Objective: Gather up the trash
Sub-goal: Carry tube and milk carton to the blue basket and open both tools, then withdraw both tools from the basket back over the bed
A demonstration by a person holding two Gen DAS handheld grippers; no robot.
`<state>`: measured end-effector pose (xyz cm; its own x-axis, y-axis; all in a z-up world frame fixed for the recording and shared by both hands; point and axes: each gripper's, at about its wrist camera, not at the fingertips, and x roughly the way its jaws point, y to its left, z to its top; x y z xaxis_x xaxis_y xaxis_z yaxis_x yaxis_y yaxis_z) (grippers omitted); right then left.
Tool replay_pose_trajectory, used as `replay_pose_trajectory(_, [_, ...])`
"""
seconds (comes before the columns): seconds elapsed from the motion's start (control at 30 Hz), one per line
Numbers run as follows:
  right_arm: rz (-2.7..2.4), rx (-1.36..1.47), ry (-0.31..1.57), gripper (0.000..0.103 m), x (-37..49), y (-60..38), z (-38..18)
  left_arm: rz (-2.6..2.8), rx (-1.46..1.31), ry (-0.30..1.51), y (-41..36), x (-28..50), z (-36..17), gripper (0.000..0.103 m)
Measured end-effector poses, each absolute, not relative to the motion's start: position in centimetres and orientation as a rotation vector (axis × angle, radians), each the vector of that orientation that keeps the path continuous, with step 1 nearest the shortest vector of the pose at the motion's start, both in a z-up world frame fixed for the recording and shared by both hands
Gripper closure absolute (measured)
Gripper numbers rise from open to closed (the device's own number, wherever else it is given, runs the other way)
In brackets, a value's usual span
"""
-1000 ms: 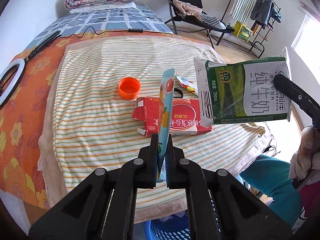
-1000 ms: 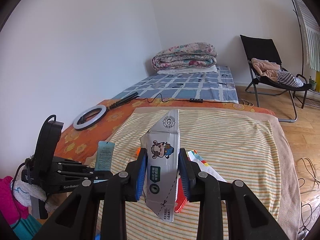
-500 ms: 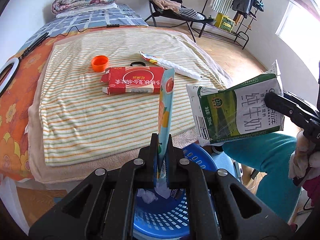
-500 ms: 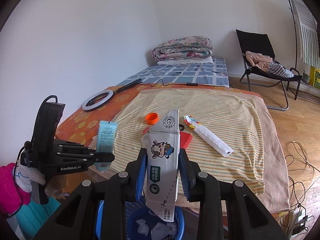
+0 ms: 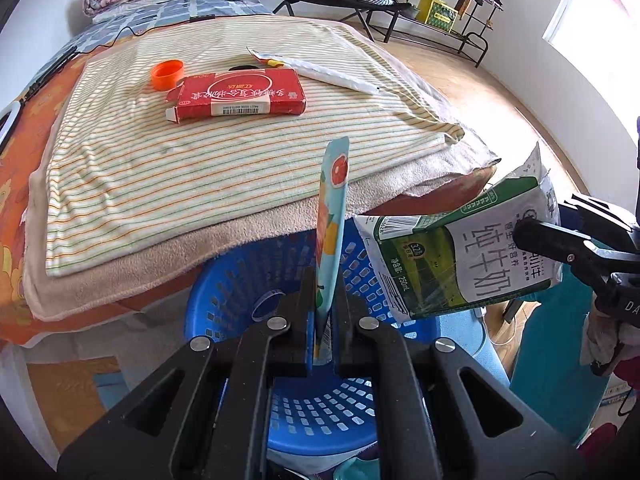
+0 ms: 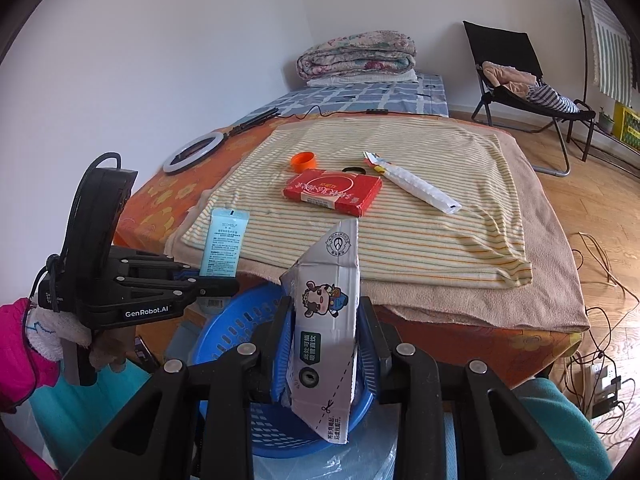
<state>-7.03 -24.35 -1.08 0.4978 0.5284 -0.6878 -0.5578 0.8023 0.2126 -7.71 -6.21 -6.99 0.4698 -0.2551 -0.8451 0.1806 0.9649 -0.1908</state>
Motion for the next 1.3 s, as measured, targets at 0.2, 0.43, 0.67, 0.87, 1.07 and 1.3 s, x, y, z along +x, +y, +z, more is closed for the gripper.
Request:
replay_pose_trajectory(0.2, [0.659,-0.048,0.89,0.072,-7.7,-23.9,-3.7,-0.274,-0.056,1.089,-6.9,-8.0,-8.5,0.099])
replay_pose_trajectory(0.43, [0.672,-0.08,0.919,0.071,-7.7,-22.9,-5.2,-0.263,-0.046,1.117,-7.2,-8.0,-9.4,0.099])
replay_pose_trajectory(0.67, [0.675,-0.077,0.984,0.07,-7.2,-22.5,-6.7,-0.249,-0.032,1.153,-7.4,-7.7,-10.4,0.098])
replay_pose_trajectory(0.87, [0.667,-0.051,1.016,0.068,-6.8,-22.8,-7.2,-0.235,-0.018,1.147,-7.4,-7.7,-10.5,0.067])
replay_pose_trajectory(1.07, [0.655,-0.05,1.028,0.051,-6.7,-22.9,-7.4,-0.219,-0.013,1.145,-7.4,-7.6,-10.5,0.053])
replay_pose_trajectory(1.3, [0.624,-0.048,1.042,0.028,-6.4,-22.9,-7.4,-0.192,-0.007,1.129,-7.0,-7.6,-10.1,0.052])
